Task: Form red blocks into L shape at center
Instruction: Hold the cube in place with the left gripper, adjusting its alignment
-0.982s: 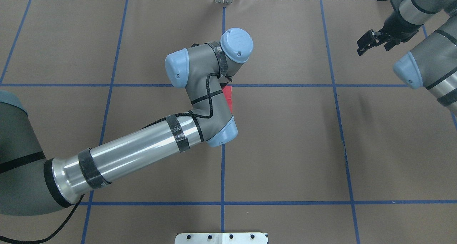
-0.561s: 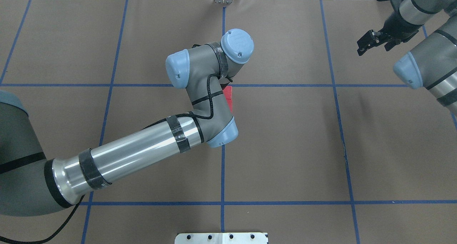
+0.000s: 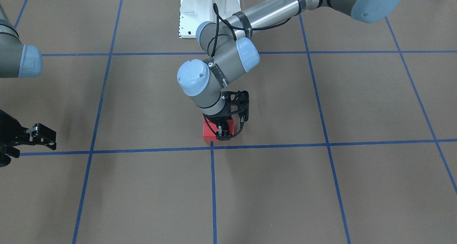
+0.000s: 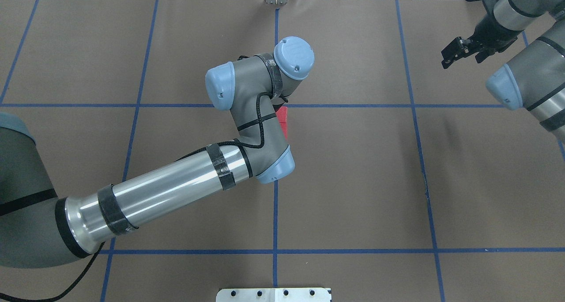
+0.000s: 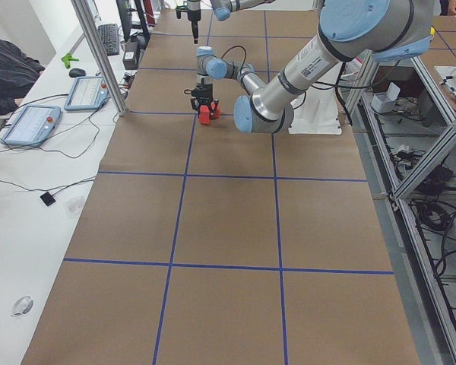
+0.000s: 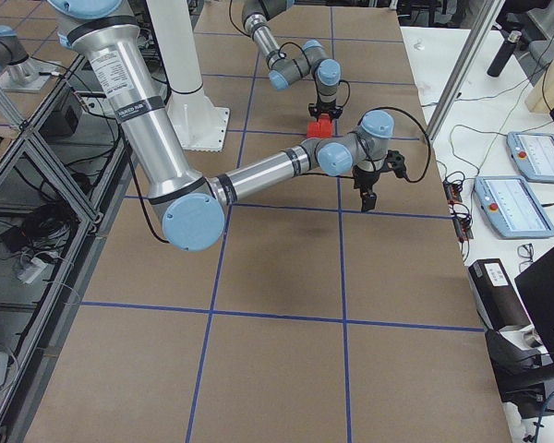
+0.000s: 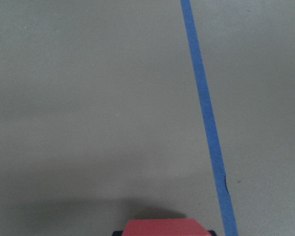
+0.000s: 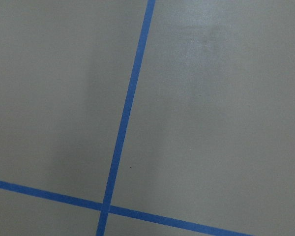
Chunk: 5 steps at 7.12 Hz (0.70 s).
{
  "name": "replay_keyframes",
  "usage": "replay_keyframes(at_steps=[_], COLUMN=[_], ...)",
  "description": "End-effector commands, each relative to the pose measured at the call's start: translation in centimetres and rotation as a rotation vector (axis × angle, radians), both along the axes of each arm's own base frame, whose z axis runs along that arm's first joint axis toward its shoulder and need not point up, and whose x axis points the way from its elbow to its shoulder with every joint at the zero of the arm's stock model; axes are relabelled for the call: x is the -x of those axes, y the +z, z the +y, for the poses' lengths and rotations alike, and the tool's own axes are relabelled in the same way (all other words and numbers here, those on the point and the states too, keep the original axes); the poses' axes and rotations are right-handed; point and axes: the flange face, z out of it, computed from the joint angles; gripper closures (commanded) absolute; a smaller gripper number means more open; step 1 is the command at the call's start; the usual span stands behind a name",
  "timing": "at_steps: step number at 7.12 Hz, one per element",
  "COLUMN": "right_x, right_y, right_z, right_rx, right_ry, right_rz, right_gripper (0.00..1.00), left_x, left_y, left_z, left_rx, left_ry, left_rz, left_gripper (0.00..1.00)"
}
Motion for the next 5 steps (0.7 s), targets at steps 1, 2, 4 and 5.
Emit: replay_keyframes(at_steps=[1,2,4,5], right_x=[0.00,0.00,0.00,-0.10], right_y=[0.00,0.00,0.00,0.00], right_z=[0.00,0.00,0.00,-0.03], right_rx=[0.000,0.000,0.000,0.000], right_ry=[0.000,0.000,0.000,0.002], right_rz=[0.000,0.000,0.000,0.000], right_gripper=[0.01,0.01,0.01,0.01], left_x=[0.01,0.00,0.05,0.05], left_y=[-0.08,-0.11,-0.35,-0.35], left_z=[0.03,0.03,0.06,0.06], left_rx=[-0.004,-0.006,-0.008,-0.008], left_ry=[0.009,0.010,0.012,0.012], left_rz=[0.002,0.003,0.006,0.006], left_gripper=[0.49,0.37,0.08,0.07])
